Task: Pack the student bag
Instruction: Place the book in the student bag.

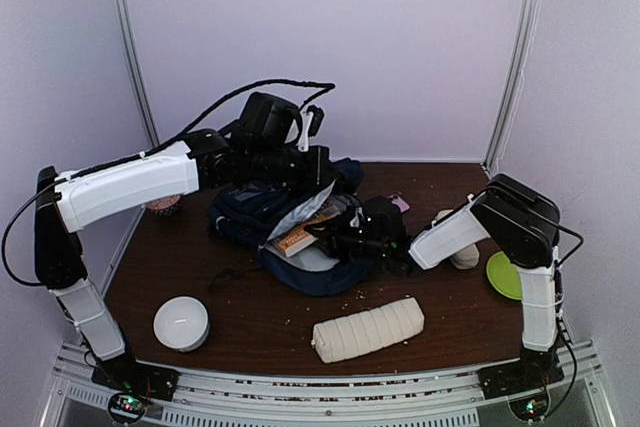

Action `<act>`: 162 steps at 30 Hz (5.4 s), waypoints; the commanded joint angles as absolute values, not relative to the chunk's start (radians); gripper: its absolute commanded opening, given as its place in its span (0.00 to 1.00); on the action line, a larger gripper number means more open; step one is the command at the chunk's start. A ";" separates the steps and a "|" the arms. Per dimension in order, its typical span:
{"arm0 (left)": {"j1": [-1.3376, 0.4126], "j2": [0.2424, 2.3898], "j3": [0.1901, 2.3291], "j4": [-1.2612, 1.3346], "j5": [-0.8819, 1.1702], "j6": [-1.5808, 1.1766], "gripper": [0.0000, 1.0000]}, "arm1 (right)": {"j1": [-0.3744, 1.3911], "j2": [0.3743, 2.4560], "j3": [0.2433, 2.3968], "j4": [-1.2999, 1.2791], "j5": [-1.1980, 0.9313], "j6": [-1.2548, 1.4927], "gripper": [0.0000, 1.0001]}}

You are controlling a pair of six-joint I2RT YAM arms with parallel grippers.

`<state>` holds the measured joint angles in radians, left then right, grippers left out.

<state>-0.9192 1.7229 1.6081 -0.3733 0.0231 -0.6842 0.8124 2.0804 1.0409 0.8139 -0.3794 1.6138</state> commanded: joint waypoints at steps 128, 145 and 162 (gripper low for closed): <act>-0.988 1.518 1.213 0.318 0.016 -0.923 0.00 | 0.859 2.001 1.169 0.484 -0.279 1.443 0.52; -0.986 1.557 1.245 0.295 0.030 -0.909 0.00 | 0.814 1.818 1.119 0.029 -0.169 1.168 0.60; -0.986 1.573 1.258 0.298 0.067 -0.915 0.00 | 0.751 1.818 1.153 -0.039 -0.101 0.972 0.62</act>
